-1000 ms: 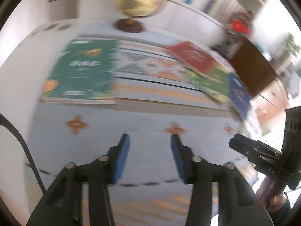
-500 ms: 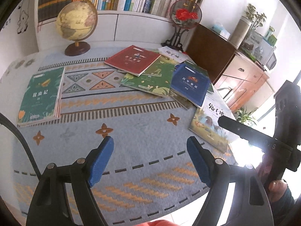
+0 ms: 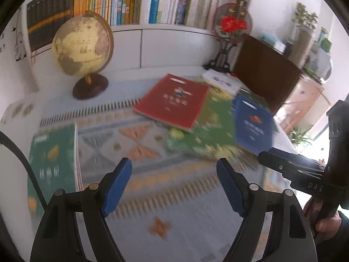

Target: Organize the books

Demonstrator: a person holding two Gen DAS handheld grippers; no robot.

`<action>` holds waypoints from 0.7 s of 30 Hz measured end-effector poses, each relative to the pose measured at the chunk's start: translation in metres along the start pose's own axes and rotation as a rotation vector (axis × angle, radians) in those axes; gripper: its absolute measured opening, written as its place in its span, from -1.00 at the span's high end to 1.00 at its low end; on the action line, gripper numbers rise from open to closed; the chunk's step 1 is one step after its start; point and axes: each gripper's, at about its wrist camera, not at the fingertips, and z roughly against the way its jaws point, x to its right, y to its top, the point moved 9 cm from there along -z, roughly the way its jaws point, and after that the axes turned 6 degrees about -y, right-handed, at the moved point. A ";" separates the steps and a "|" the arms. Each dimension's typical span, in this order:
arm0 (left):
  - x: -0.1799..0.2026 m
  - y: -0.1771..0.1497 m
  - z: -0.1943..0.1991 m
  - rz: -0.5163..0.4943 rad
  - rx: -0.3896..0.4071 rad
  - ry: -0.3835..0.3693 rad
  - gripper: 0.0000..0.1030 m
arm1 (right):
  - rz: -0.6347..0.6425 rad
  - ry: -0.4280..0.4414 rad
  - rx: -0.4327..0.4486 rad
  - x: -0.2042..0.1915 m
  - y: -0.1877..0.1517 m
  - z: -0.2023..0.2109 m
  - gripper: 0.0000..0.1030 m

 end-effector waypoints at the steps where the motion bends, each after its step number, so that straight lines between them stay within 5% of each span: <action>1: -0.011 0.013 -0.013 -0.004 -0.005 0.003 -0.52 | -0.016 -0.014 -0.011 0.001 0.009 -0.013 -0.07; 7: -0.065 0.056 -0.110 0.013 -0.109 -0.018 -0.48 | -0.136 -0.015 -0.152 0.006 0.055 -0.104 -0.07; 21: -0.098 0.098 -0.219 0.117 -0.123 -0.074 -0.48 | -0.128 -0.157 -0.151 0.025 0.090 -0.183 -0.07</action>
